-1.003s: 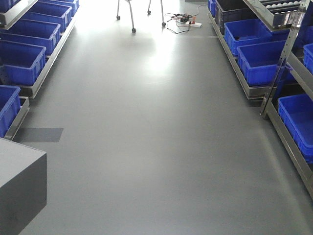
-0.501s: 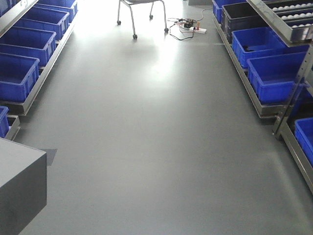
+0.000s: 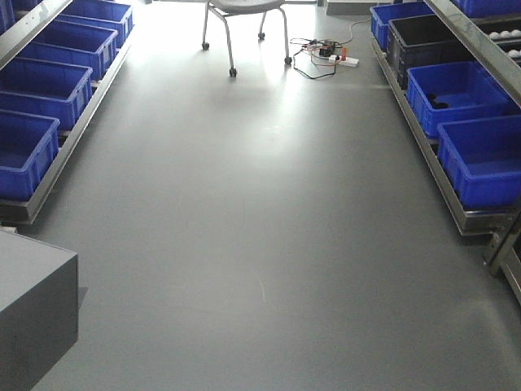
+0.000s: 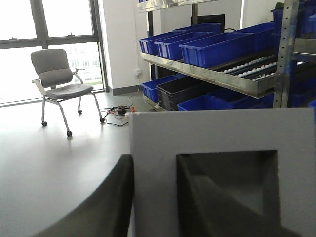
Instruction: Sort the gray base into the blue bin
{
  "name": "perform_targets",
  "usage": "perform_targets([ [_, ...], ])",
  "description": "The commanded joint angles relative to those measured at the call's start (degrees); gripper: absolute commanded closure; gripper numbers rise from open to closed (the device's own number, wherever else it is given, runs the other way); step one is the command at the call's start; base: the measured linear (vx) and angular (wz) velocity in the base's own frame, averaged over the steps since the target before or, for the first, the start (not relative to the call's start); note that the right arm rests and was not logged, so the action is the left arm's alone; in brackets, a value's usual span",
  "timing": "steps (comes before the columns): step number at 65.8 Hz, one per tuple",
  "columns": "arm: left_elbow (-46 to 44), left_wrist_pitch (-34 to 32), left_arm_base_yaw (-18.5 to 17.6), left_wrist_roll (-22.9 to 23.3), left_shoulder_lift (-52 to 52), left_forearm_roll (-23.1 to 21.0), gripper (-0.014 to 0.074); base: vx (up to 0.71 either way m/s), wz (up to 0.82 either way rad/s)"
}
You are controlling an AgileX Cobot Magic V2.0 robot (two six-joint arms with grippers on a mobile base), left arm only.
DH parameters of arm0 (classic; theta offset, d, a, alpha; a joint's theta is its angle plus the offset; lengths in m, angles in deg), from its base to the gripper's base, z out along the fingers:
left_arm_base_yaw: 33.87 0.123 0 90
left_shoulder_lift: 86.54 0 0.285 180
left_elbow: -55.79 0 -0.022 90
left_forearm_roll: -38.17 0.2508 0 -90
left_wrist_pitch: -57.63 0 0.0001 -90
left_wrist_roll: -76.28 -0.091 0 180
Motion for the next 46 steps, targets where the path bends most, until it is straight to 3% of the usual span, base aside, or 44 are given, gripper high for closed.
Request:
perform_targets([
  [1, -1.62, -6.22, -0.17, 0.77, -0.6, 0.05, 0.0602, 0.44, 0.02],
  [29, -1.62, -6.22, -0.17, 0.77, -0.6, 0.05, 0.0602, 0.42, 0.07],
  [46, -1.62, -6.22, -0.23, 0.77, -0.6, 0.05, 0.0602, 0.4, 0.38],
])
